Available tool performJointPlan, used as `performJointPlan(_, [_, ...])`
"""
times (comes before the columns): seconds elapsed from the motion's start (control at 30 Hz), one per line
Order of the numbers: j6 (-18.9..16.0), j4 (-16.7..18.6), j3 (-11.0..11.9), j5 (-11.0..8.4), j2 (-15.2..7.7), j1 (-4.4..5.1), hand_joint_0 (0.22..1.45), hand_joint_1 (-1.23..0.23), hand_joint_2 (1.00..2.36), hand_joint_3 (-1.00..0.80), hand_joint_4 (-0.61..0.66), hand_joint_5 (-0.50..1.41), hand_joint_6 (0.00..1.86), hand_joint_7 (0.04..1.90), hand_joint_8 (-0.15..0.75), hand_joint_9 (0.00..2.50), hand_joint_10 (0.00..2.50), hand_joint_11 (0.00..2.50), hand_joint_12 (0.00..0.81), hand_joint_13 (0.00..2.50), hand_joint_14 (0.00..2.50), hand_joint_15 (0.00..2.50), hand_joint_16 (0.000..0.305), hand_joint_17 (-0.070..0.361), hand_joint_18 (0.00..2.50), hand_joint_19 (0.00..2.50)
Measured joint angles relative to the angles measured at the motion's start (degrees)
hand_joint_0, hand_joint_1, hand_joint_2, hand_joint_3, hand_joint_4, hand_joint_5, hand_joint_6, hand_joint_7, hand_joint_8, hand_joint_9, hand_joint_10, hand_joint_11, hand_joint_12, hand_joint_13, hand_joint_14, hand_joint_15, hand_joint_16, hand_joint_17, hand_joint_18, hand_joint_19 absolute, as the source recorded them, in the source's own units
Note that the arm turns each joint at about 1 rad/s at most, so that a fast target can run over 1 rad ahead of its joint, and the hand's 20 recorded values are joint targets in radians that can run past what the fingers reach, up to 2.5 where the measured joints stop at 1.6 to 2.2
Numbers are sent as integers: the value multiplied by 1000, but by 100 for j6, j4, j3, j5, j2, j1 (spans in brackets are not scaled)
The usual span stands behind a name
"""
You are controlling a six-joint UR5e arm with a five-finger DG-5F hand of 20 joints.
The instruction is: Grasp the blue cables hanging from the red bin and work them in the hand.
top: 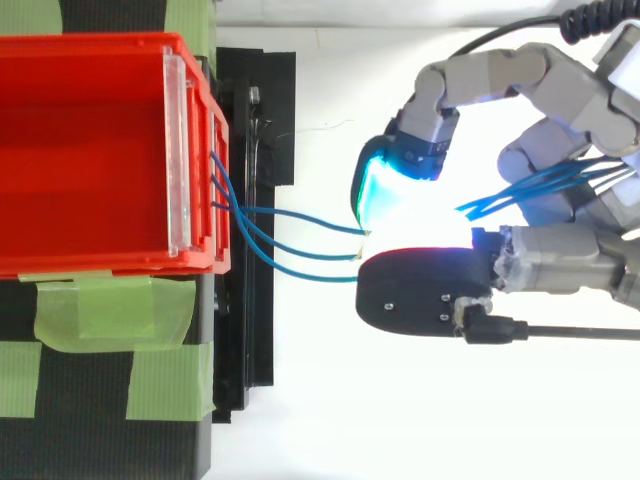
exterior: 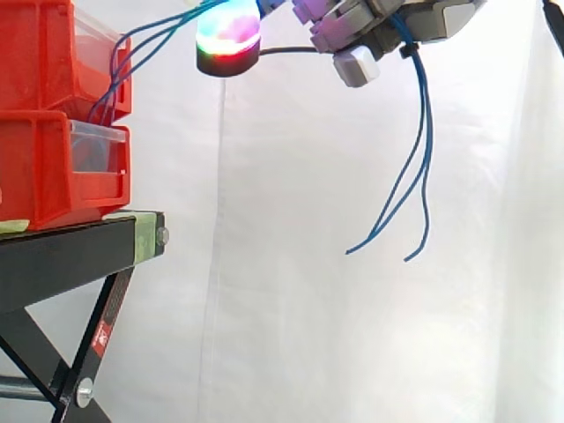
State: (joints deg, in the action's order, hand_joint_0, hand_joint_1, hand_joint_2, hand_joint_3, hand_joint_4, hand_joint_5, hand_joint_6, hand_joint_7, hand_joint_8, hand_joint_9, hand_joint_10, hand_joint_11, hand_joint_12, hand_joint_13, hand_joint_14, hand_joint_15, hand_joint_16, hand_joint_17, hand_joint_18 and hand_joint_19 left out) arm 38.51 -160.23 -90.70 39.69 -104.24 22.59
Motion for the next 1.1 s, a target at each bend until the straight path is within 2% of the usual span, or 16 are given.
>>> performJointPlan(0.1, [-1, 0, 0, 2, 0, 0, 1015, -598, 1014, -630, 340, -15, 533, 1154, 455, 1805, 2500, 2500, 533, 1889, 2500, 1398, 203, 153, 2500, 759])
performJointPlan(0.3, [-51, -9, 0, 0, 0, -1, 1029, -641, 1015, -604, 330, -5, 403, 1189, 455, 1805, 2500, 2500, 533, 1889, 2500, 1398, 203, 153, 2500, 759])
performJointPlan(0.5, [-160, -41, 0, 8, 0, 0, 1083, -644, 1018, -480, 328, -2, 396, 1182, 455, 1805, 2500, 2500, 533, 1889, 2500, 1398, 203, 153, 2500, 759])
performJointPlan(0.87, [-184, -55, 0, 12, 0, 0, 1154, -629, 1020, -396, 319, 24, 453, 1150, 455, 1805, 2500, 2500, 533, 1889, 2500, 1398, 203, 153, 2500, 759])
performJointPlan(1.1, [-203, -63, 0, 12, 0, 11, 1214, -623, 1021, -257, 310, 54, 485, 1141, 455, 1805, 2500, 2500, 533, 1889, 2500, 1398, 203, 153, 2500, 759])
